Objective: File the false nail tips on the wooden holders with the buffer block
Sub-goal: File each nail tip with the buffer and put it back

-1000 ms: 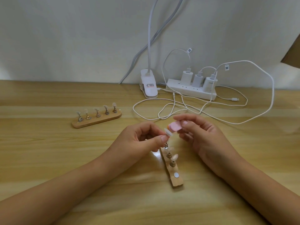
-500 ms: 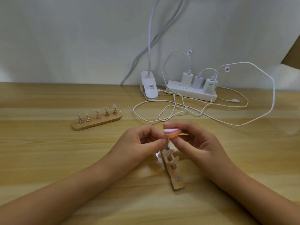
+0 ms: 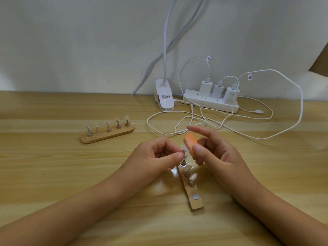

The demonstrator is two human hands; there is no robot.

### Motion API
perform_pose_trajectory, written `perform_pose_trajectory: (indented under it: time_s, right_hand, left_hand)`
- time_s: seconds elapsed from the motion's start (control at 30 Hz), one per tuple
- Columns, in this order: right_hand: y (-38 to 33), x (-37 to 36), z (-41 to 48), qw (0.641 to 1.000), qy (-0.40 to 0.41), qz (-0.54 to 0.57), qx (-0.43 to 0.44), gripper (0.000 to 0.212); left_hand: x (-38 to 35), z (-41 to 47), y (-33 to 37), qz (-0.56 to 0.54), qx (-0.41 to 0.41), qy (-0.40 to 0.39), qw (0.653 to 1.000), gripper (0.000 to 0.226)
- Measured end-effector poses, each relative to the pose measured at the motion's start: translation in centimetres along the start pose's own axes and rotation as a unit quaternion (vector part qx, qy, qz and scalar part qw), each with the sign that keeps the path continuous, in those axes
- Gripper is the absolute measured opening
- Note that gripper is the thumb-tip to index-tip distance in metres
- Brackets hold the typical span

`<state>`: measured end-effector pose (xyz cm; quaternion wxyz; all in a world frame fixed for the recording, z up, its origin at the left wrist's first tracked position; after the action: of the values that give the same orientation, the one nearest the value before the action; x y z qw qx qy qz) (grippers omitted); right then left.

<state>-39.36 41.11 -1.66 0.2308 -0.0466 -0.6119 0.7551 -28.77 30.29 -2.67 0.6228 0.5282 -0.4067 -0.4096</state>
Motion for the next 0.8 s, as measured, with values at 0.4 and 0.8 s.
perform_pose_trajectory:
  time_s: [0.4,0.8]
  right_hand:
    - [-0.7,-0.1,-0.1,0.999,-0.026,0.036,-0.019,0.033]
    - [-0.6,-0.7,-0.1,0.981,-0.01,-0.19,0.024,0.041]
  left_hand:
    - [0.1,0.1,-0.1,-0.007,0.005,0.007,1.0,0.004]
    - [-0.3,0.1,0.2,0.005,-0.021,-0.024,0.999,0.014]
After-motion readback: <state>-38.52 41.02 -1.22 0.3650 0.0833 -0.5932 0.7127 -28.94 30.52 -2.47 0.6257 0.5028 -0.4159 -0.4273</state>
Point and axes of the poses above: each hand's wrist, its own z-axis towards the middle knuckle, its own x-axis out of the back of the hand, y = z × x, the point moved 7 cm from there along z, towards the middle knuckle, and after that the axes turned 8 degrees about -y, right-handed, at the moved point
